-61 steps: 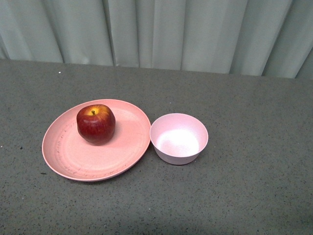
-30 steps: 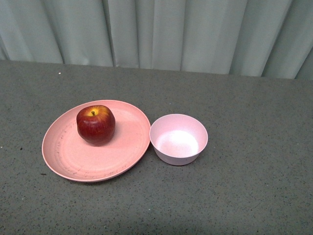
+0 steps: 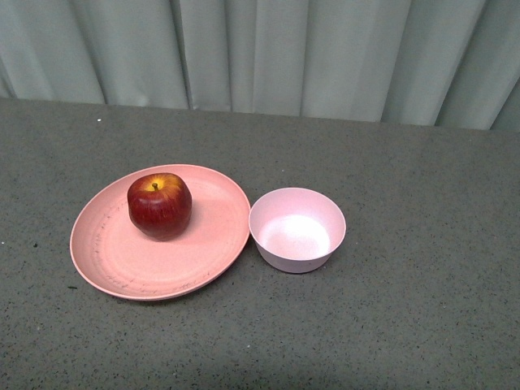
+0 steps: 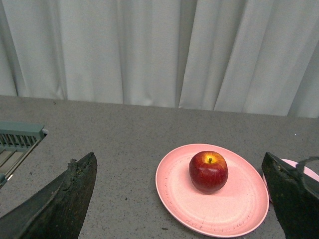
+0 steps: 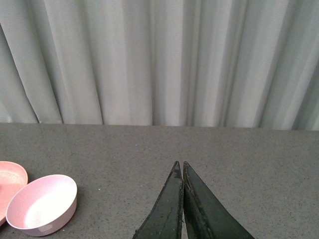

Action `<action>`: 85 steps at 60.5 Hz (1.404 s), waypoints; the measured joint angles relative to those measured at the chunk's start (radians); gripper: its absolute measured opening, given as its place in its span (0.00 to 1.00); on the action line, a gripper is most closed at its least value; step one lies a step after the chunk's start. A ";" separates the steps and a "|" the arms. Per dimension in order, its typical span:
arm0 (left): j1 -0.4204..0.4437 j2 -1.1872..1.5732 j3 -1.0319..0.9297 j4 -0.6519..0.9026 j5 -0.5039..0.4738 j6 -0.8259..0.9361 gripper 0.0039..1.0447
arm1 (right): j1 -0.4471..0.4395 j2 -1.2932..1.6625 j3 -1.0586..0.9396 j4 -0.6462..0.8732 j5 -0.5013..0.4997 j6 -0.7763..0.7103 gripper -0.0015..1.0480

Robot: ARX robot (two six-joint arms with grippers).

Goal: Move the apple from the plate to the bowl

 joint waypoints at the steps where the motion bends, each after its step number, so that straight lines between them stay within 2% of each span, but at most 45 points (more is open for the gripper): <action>1: 0.000 0.000 0.000 0.000 0.000 0.000 0.94 | 0.000 -0.009 0.000 -0.008 0.000 0.000 0.01; 13: 0.000 0.000 0.000 0.000 0.000 0.000 0.94 | 0.000 -0.070 0.000 -0.071 0.000 0.000 0.01; 19: 0.000 0.000 0.000 0.000 -0.001 0.000 0.94 | 0.000 -0.200 0.000 -0.234 -0.002 0.000 0.01; 29: 0.000 0.000 0.000 0.000 0.000 0.000 0.94 | 0.000 -0.237 0.000 -0.244 -0.002 -0.002 0.03; 36: 0.000 0.000 0.000 0.000 0.000 0.000 0.94 | 0.000 -0.238 0.000 -0.244 -0.003 -0.001 0.25; 41: 0.000 0.000 0.000 0.000 0.000 0.000 0.94 | 0.000 -0.238 0.000 -0.244 -0.003 -0.001 0.47; 47: 0.000 0.000 0.000 0.000 0.000 0.000 0.94 | 0.000 -0.238 0.000 -0.244 -0.002 -0.001 0.69; 56: 0.000 0.000 0.000 0.000 -0.001 0.000 0.94 | 0.000 -0.238 0.000 -0.244 -0.002 0.000 0.93; 61: -0.024 0.049 0.004 -0.027 -0.119 -0.005 0.94 | 0.000 -0.238 0.000 -0.244 -0.002 0.000 0.90; 63: -0.024 0.083 0.004 -0.014 -0.129 -0.005 0.94 | 0.000 -0.238 0.000 -0.244 -0.002 0.000 0.91; 68: -0.006 0.193 0.004 0.082 -0.090 -0.018 0.94 | 0.000 -0.238 0.000 -0.245 -0.002 0.000 0.91; 73: 0.009 0.365 0.017 0.248 -0.052 -0.025 0.94 | 0.000 -0.238 0.000 -0.244 -0.003 0.000 0.91; 79: 0.011 0.654 0.076 0.483 0.016 -0.030 0.94 | 0.000 -0.238 0.000 -0.245 -0.002 0.000 0.91; 85: -0.010 0.930 0.163 0.631 0.039 -0.031 0.94 | 0.000 -0.238 0.000 -0.244 -0.002 0.000 0.91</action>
